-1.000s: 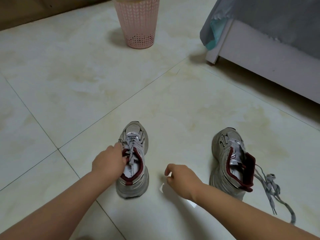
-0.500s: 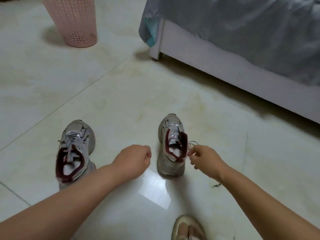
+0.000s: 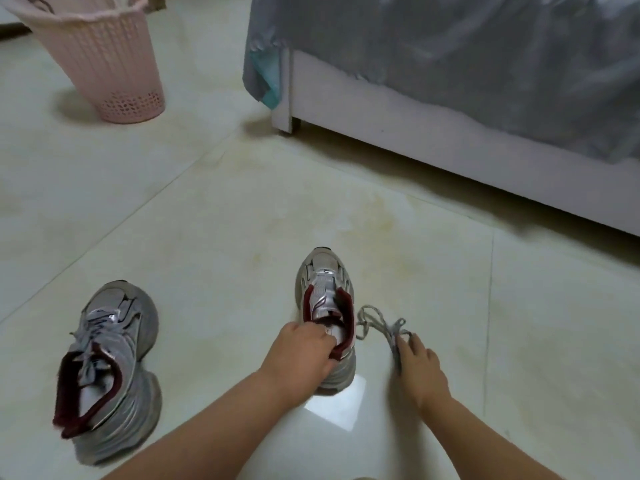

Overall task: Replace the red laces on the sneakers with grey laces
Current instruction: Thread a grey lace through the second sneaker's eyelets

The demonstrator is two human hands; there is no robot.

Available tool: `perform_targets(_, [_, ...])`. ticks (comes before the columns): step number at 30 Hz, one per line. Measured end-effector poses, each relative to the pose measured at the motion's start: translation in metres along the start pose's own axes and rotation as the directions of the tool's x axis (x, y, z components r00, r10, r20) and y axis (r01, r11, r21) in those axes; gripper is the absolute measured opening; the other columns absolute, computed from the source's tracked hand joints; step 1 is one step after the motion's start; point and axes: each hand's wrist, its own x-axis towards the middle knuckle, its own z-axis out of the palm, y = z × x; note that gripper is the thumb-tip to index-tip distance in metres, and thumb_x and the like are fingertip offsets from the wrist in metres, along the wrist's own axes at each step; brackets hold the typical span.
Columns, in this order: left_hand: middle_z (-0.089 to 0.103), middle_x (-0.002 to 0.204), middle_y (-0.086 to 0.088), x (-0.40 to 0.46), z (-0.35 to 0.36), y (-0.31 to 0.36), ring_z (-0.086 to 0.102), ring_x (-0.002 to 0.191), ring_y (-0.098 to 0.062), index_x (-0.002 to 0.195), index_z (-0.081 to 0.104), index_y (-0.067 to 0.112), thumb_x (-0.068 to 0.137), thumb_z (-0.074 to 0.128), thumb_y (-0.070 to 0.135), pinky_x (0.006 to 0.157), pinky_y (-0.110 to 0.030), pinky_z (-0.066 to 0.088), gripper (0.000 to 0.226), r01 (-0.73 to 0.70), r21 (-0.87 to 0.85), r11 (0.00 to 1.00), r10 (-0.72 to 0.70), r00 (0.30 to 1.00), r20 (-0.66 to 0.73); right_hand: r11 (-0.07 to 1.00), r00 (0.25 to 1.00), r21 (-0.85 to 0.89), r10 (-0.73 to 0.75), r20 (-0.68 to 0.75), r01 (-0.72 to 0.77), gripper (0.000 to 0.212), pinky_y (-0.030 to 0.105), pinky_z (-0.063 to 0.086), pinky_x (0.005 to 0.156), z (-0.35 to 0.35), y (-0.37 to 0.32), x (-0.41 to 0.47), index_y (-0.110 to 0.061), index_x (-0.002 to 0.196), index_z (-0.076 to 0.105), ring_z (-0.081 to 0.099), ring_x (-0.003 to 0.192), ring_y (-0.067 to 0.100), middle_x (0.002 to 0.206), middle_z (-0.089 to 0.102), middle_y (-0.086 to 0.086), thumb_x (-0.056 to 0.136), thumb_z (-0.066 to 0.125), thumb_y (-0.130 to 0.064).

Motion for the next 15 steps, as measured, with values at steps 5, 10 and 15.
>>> perform_targets(5, [0.056, 0.112, -0.006, 0.003, 0.000, -0.001, 0.046, 0.109, -0.025, 0.111, 0.056, 0.014, 0.094, 0.035, 0.036, 0.090, -0.034, 0.029, 0.035, -0.011, 0.084, 0.996, 0.007, 0.999, 0.041, 0.995, 0.999, -0.090, -0.040, 0.021, 0.041, 0.026, 0.026, 0.039, 0.077, 0.004, -0.004, 0.005, -0.016, 0.115, 0.042, 0.044, 0.101, 0.021, 0.117, 0.042, 0.007, 0.093, 0.031, -0.008])
perform_targets(10, [0.063, 0.104, -0.003, -0.022, -0.007, -0.012, 0.053, 0.103, -0.021, 0.106, 0.062, 0.020, 0.090, 0.044, 0.045, 0.089, -0.029, 0.034, 0.035, -0.063, 0.107, 0.992, 0.061, 0.998, 0.023, 0.983, 0.994, 0.147, -0.110, -0.008, 0.110, 0.030, 0.026, 0.028, 0.057, -0.027, -0.027, 0.002, -0.023, 0.064, 0.028, 0.042, 0.069, 0.015, 0.071, 0.040, -0.005, 0.090, 0.041, -0.013])
perform_targets(15, [0.054, 0.045, 0.014, -0.061, -0.009, -0.031, 0.055, 0.047, -0.001, 0.047, 0.062, 0.030, 0.038, 0.074, 0.064, 0.054, -0.008, 0.040, 0.037, -0.112, 0.101, 0.989, 0.112, 0.994, 0.002, 0.831, 0.976, 0.513, -0.202, -0.081, 0.215, 0.021, 0.029, 0.043, 0.061, -0.077, -0.080, -0.022, -0.023, 0.070, 0.049, 0.055, 0.068, 0.023, 0.073, 0.056, -0.001, 0.082, 0.050, -0.006])
